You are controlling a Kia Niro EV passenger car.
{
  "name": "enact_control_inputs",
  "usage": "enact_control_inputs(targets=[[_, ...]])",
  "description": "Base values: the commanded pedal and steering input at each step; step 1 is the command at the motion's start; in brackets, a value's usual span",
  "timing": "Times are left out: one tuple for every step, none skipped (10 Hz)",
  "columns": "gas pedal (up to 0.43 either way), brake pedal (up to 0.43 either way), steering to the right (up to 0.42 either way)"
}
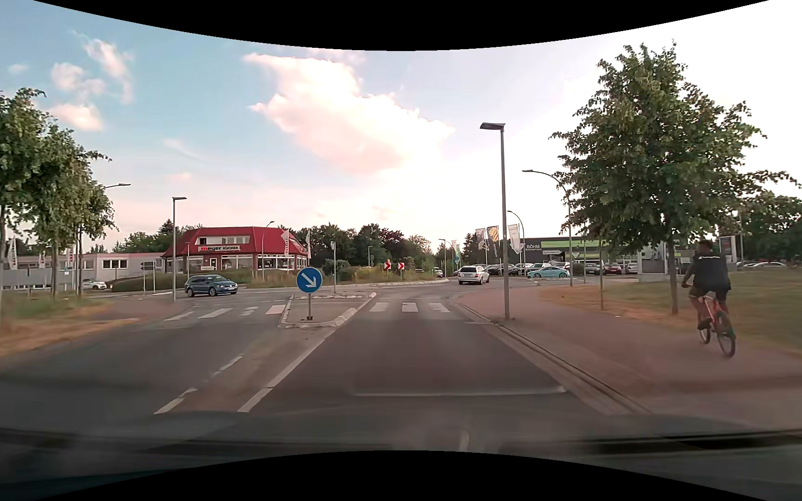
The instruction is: Follow the waypoints while adhering to traffic rules and regulations
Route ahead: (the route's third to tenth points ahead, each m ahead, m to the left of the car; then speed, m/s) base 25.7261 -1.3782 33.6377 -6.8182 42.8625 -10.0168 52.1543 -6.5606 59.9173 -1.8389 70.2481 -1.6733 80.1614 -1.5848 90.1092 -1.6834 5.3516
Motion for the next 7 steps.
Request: enact_control_inputs(targets=[[0.000, 0.256, -0.002], [0.000, 0.256, -0.002], [0.000, 0.256, -0.002], [0.000, 0.256, -0.003], [0.000, 0.256, -0.003], [0.000, 0.256, -0.002], [0.000, 0.262, -0.002]])
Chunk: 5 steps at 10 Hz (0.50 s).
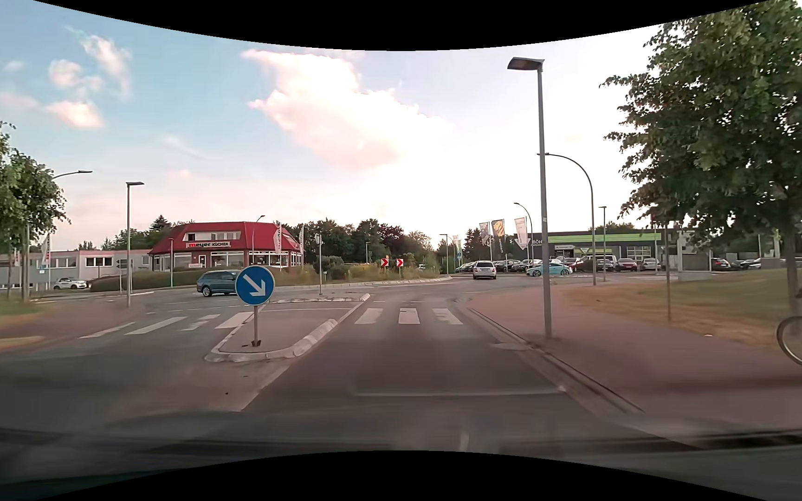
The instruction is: Follow the waypoints while adhering to traffic rules and regulations
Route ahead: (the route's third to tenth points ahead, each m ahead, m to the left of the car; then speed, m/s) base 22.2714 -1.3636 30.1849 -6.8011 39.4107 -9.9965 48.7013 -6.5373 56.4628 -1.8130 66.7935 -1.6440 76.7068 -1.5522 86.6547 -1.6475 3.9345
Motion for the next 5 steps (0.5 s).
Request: enact_control_inputs(targets=[[0.000, 0.262, -0.002], [0.000, 0.262, -0.002], [0.000, 0.262, -0.002], [0.000, 0.262, -0.002], [0.000, 0.262, -0.002]])
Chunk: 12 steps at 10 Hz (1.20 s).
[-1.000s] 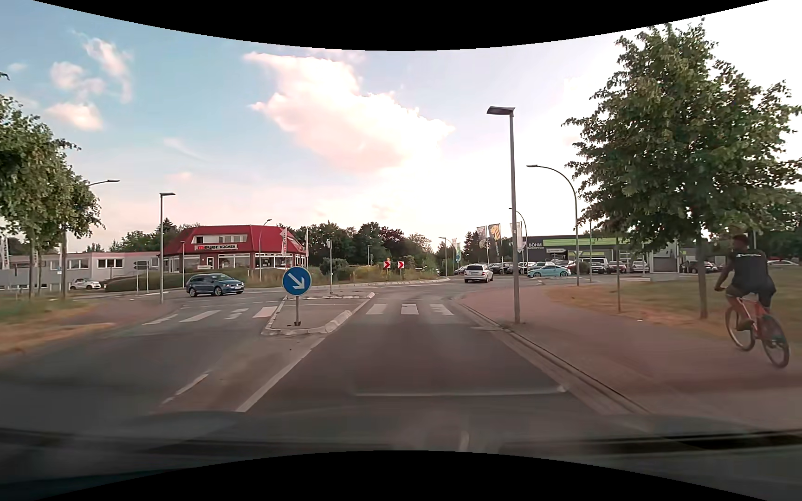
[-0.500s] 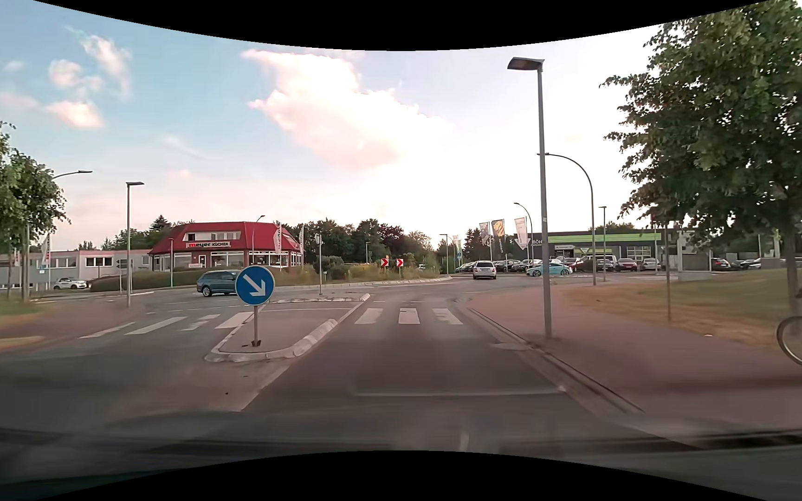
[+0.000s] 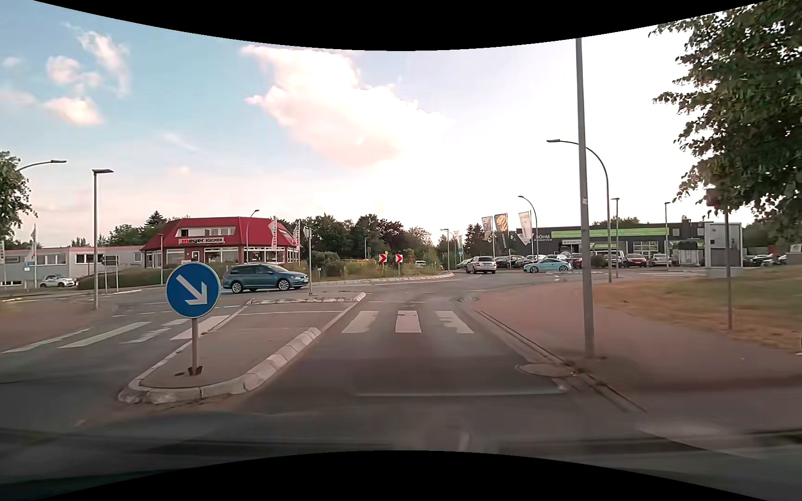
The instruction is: Follow the waypoints while adhering to traffic rules and regulations
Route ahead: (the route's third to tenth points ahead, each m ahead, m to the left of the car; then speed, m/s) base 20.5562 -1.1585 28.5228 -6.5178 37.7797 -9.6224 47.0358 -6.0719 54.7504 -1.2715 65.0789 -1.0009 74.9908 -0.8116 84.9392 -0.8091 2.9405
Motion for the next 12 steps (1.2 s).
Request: enact_control_inputs(targets=[[0.000, 0.256, -0.002], [0.000, 0.256, -0.002], [0.000, 0.250, -0.002], [0.000, 0.244, -0.002], [0.000, 0.238, -0.002], [0.000, 0.226, -0.002], [0.000, 0.213, -0.002], [0.000, 0.207, -0.002], [0.000, 0.207, -0.002], [0.000, 0.207, -0.002], [0.000, 0.207, -0.002], [0.000, 0.213, -0.002]])
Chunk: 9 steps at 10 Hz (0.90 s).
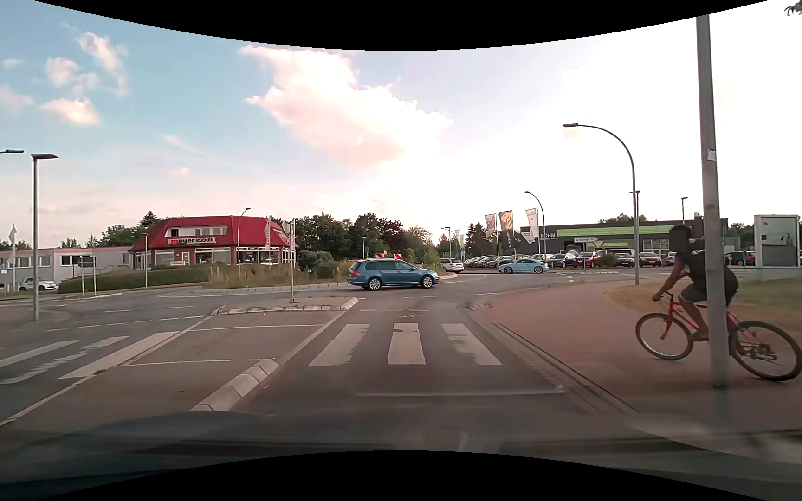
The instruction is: Follow the waypoints while adhering to traffic rules and regulations
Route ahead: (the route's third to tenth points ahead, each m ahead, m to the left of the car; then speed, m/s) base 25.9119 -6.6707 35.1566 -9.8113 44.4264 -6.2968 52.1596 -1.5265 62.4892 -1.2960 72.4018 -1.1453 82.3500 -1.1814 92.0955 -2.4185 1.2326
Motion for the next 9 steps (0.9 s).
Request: enact_control_inputs(targets=[[0.000, 0.220, -0.003], [0.000, 0.220, -0.002], [0.000, 0.220, -0.002], [0.000, 0.220, -0.002], [0.000, 0.220, -0.002], [0.000, 0.220, -0.002], [0.000, 0.220, -0.002], [0.000, 0.213, -0.003], [0.000, 0.207, -0.002]])
